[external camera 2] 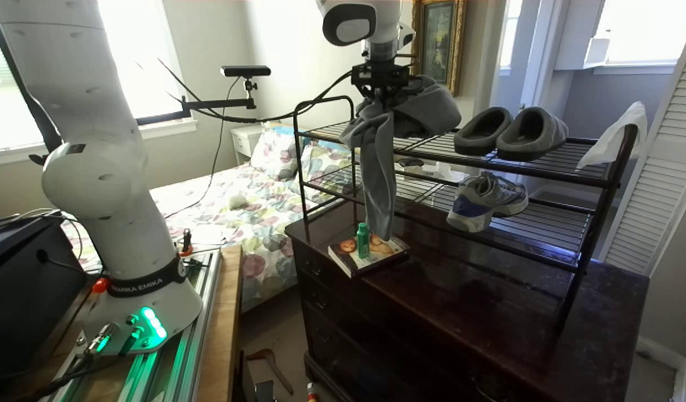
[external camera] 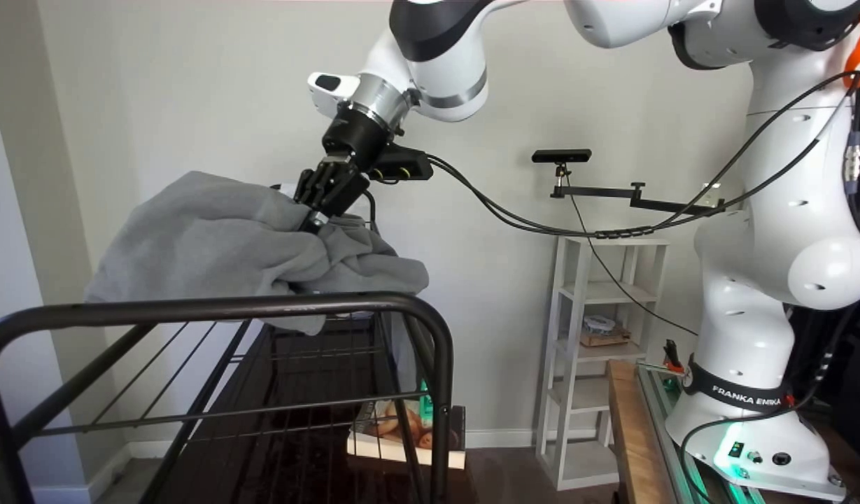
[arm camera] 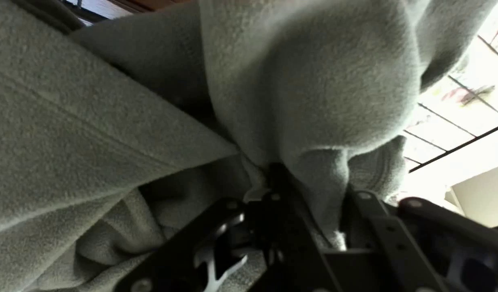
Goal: Put the blue bottle on the book and put the grey cloth on the top rack
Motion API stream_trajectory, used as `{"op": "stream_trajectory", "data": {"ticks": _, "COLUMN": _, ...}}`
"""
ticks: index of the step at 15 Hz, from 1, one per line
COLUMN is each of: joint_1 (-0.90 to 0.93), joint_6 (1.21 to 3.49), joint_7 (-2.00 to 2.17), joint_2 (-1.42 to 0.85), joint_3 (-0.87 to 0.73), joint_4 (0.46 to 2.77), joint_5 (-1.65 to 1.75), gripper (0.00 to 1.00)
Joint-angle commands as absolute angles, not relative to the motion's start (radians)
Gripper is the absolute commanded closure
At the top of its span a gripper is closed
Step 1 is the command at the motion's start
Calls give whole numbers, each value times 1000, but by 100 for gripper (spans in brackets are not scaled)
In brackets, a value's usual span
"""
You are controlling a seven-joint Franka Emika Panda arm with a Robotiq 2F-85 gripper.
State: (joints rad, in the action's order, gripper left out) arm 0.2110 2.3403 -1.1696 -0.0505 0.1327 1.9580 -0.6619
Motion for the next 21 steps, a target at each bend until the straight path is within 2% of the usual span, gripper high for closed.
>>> {"op": "stream_trajectory", "data": {"ticks": 1, "joint_1": 191, "joint_6": 2391, "joint_7": -1156, "joint_2": -24, "joint_3": 155, "joint_4": 1977, "joint_5": -658, "gripper": 39}}
{"op": "stream_trajectory", "data": {"ticks": 5, "joint_1": 185, "joint_6": 2419, "joint_7": -1176, "joint_2": 49, "joint_3": 155, "joint_4": 2039, "joint_5": -714, "gripper": 11}}
{"op": "stream_trajectory", "data": {"ticks": 7, "joint_1": 185, "joint_6": 2443, "joint_7": -1158, "joint_2": 93, "joint_3": 149, "joint_4": 2083, "joint_5": -726, "gripper": 1}}
{"op": "stream_trajectory", "data": {"ticks": 16, "joint_1": 176, "joint_6": 2686, "joint_7": -1058, "joint_2": 244, "joint_3": 81, "joint_4": 2365, "joint_5": -740, "gripper": 0}}
{"op": "stream_trajectory", "data": {"ticks": 21, "joint_1": 135, "joint_6": 2641, "joint_7": -865, "joint_2": 321, "joint_3": 46, "joint_4": 2480, "joint_5": -590, "gripper": 0}}
